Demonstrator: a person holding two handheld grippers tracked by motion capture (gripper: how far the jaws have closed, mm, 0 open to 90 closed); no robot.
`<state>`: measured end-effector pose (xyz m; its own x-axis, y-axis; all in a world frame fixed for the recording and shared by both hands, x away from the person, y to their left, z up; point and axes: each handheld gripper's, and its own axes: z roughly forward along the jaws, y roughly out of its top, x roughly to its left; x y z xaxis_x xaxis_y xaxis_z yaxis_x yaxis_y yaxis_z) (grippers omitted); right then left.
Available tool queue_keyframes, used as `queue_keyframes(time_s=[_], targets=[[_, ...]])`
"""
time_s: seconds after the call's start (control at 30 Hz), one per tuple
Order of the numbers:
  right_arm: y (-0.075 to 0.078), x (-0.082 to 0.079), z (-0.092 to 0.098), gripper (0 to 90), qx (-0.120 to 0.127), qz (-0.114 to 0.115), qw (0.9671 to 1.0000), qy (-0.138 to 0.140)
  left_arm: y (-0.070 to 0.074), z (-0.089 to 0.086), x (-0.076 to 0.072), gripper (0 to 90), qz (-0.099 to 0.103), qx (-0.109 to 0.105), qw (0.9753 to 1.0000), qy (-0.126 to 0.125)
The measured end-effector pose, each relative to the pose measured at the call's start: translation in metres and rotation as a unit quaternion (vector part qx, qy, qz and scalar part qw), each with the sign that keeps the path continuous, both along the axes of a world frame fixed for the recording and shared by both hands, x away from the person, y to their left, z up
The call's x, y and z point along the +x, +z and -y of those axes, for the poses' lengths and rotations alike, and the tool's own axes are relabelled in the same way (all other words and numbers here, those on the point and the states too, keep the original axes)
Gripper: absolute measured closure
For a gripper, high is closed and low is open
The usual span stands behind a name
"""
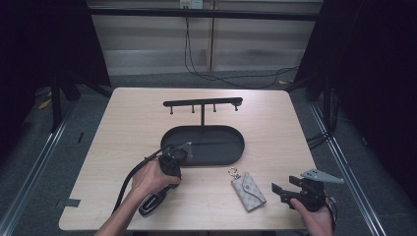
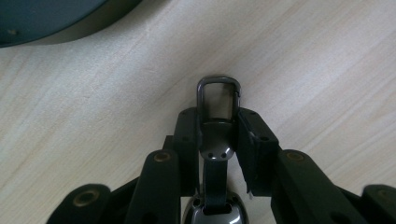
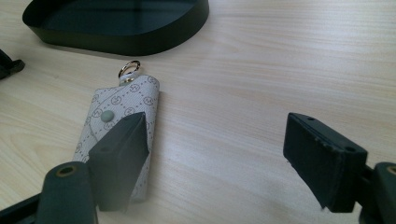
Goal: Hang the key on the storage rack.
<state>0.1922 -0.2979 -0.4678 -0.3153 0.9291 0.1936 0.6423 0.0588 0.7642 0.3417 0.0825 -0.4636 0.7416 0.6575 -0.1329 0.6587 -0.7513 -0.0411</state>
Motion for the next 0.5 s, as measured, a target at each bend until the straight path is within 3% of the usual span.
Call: queue_keyframes(time_s=[0.1,0.5], targets=[[0.000,0.000,0.000,22.1,0.000,0.000,1.0000,0.001,0.006,-0.003,0.000,70.9,-0.003,-0.015,0.9999,0.000],[0.000,0.000,0.000,22.1,0.000,-0.001,1.0000,0.000,0.024,-0.016,0.001,70.9,0.005,-0.024,0.9997,0.003]])
